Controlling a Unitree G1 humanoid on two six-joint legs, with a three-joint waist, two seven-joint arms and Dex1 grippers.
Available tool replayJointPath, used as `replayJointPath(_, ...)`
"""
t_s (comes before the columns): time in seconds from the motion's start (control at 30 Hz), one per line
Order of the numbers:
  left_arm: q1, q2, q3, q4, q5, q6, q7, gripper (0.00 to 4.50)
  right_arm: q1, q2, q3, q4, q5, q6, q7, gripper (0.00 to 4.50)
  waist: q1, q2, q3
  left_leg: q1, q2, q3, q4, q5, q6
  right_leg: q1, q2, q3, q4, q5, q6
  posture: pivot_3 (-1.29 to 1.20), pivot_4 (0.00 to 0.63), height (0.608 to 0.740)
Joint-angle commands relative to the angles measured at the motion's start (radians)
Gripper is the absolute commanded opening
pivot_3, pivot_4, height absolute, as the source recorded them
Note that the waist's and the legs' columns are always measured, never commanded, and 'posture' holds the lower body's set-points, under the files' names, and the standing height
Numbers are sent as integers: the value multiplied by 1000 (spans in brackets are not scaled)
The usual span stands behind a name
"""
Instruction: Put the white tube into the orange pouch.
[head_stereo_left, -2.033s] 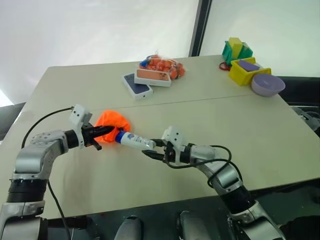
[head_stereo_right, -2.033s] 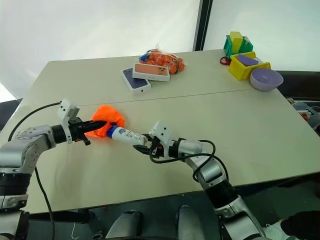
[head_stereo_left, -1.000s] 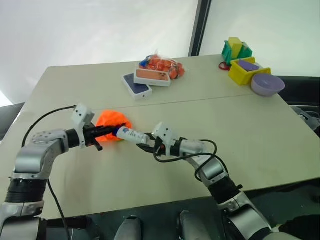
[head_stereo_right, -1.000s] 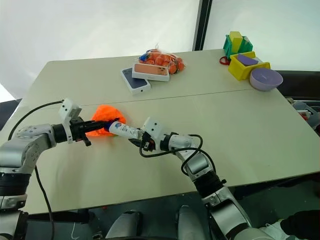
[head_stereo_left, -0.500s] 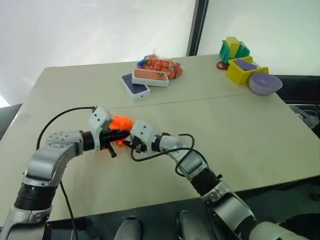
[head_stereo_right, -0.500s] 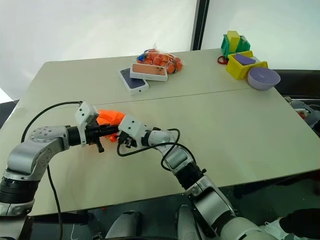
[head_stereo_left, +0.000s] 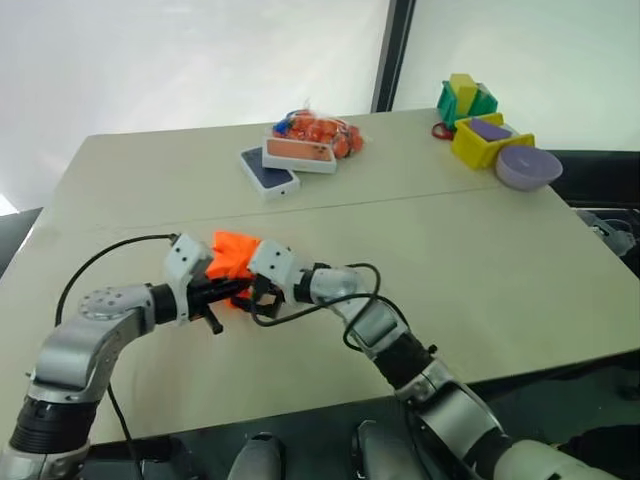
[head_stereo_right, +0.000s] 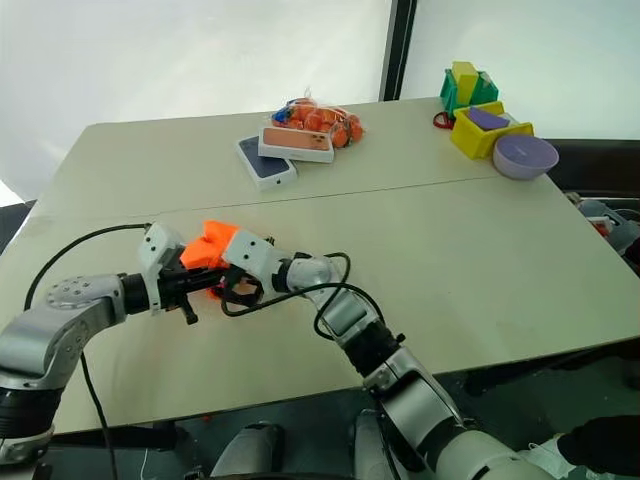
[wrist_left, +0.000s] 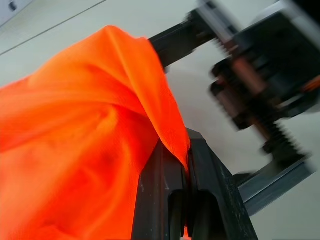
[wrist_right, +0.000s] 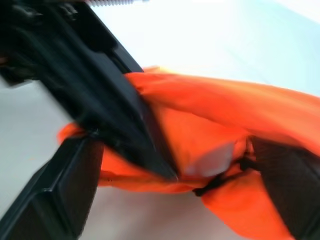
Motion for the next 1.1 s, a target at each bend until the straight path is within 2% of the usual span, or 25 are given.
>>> replayJointPath(0.03, 4, 29, 88, 53, 22, -61, 28, 0, 48, -57, -47, -182, 102, 69, 88, 4421, -1, 0, 0, 0, 0, 0, 0, 0, 0, 0, 0, 0, 0, -1, -1, 0, 150, 740)
replayJointPath(0.17, 5, 42, 141, 123, 15, -89, 31, 0, 98, -126, -96, -268, 180, 148, 131, 4421, -2, 0, 0, 1, 0, 0, 0, 0, 0, 0, 0, 0, 1, -3, -1, 0, 150, 740)
replayJointPath(0.3, 22, 55, 160, 134, -15, -88, -4, 0, 119, -140, -99, -275, 180, 172, 100, 4421, -2, 0, 0, 1, 0, 0, 0, 0, 0, 0, 0, 0, 1, -3, -2, 0, 150, 740)
replayJointPath(0.5, 3, 43, 152, 147, -39, -75, -16, 0, 111, -105, -65, -264, 183, 211, 73, 4421, -1, -1, 0, 0, 0, 0, 0, 0, 0, 0, 0, 0, 0, -1, -4, 0, 150, 740)
replayJointPath(0.9, -25, 6, 78, 117, -38, -70, 4, 0, -3, 49, -24, 47, 71, 130, -77, 4421, -2, -1, -1, 0, 0, 0, 0, 0, 0, 0, 0, 0, 0, 0, -2, 0, 150, 740)
replayJointPath(1.03, -1, 18, 104, 120, -21, -102, 16, 0, -7, 45, -20, 44, 61, 100, -65, 4421, -2, -1, -1, 0, 0, 0, 0, 0, 0, -1, 0, 0, 0, 1, -1, 0, 150, 740)
replayJointPath(1.1, 24, 61, 166, 143, -26, -109, 4, 0, 13, 26, -33, -20, 95, 102, -22, 4421, -5, -1, -1, 1, 0, 0, 0, 0, 0, -1, 0, 0, 0, 1, -1, 0, 150, 740)
